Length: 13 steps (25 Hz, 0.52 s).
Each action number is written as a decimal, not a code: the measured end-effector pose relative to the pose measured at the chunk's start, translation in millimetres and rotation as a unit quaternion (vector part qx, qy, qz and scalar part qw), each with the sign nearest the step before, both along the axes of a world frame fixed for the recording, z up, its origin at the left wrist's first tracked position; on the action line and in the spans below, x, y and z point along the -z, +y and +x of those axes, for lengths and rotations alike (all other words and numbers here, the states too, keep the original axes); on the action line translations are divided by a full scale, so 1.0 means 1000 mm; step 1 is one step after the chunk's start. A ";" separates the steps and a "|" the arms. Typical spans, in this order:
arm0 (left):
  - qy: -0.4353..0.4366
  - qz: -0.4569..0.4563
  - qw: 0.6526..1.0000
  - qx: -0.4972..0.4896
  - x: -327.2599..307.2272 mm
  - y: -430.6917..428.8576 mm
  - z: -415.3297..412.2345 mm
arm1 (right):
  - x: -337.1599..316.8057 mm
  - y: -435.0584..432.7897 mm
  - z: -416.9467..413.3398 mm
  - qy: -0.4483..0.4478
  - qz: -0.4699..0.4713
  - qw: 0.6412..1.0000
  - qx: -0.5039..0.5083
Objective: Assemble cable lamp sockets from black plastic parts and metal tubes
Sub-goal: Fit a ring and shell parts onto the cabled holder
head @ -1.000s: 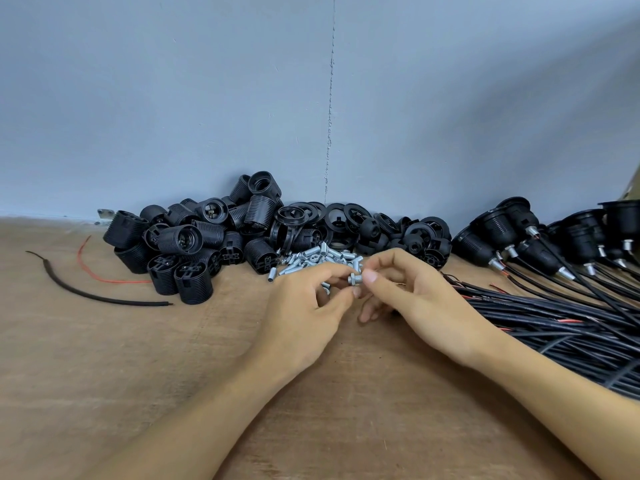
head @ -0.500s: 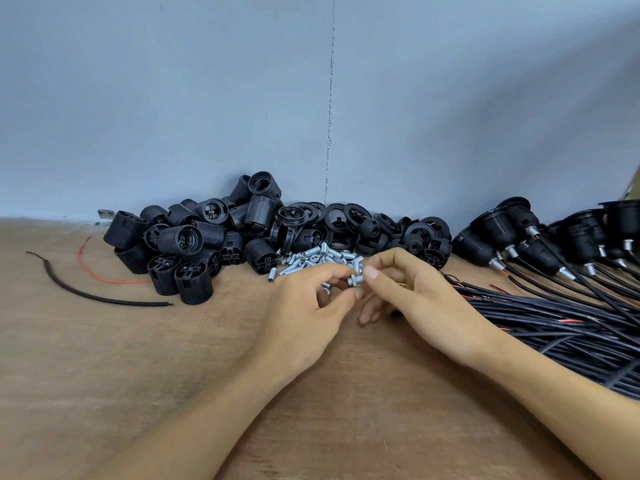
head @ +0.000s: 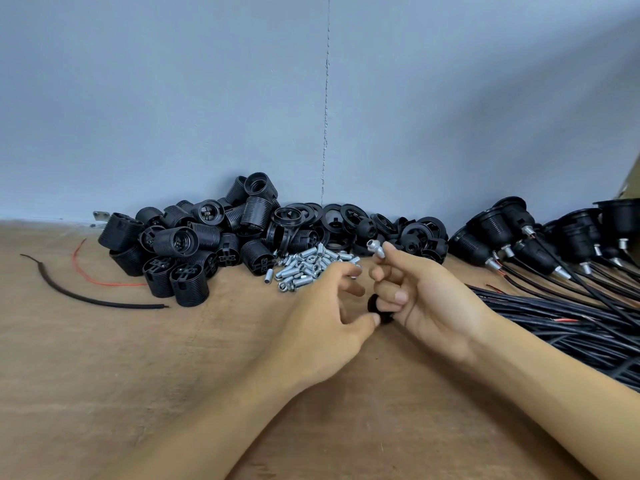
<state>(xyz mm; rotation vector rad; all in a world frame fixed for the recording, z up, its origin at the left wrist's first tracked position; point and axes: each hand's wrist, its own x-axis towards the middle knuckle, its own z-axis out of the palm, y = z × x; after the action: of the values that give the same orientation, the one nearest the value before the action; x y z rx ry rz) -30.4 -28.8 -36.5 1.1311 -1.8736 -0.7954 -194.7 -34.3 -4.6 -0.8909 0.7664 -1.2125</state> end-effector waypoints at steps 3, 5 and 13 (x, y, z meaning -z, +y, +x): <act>0.010 0.011 0.998 0.061 0.002 0.003 -0.013 | -0.002 -0.002 -0.001 -0.091 0.050 0.994 -0.026; 0.013 0.012 0.998 0.058 0.001 0.000 -0.012 | -0.002 -0.002 -0.003 -0.107 0.053 0.992 -0.027; 0.329 0.169 0.929 -0.025 -0.007 -0.009 0.004 | 0.007 -0.001 -0.014 0.125 -0.119 0.979 0.105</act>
<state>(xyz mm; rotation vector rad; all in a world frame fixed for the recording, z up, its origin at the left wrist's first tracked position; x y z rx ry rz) -26.3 -37.5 -29.4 0.9412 -1.1680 -1.3135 -208.3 -35.1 -11.4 -1.1993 0.9492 -1.4158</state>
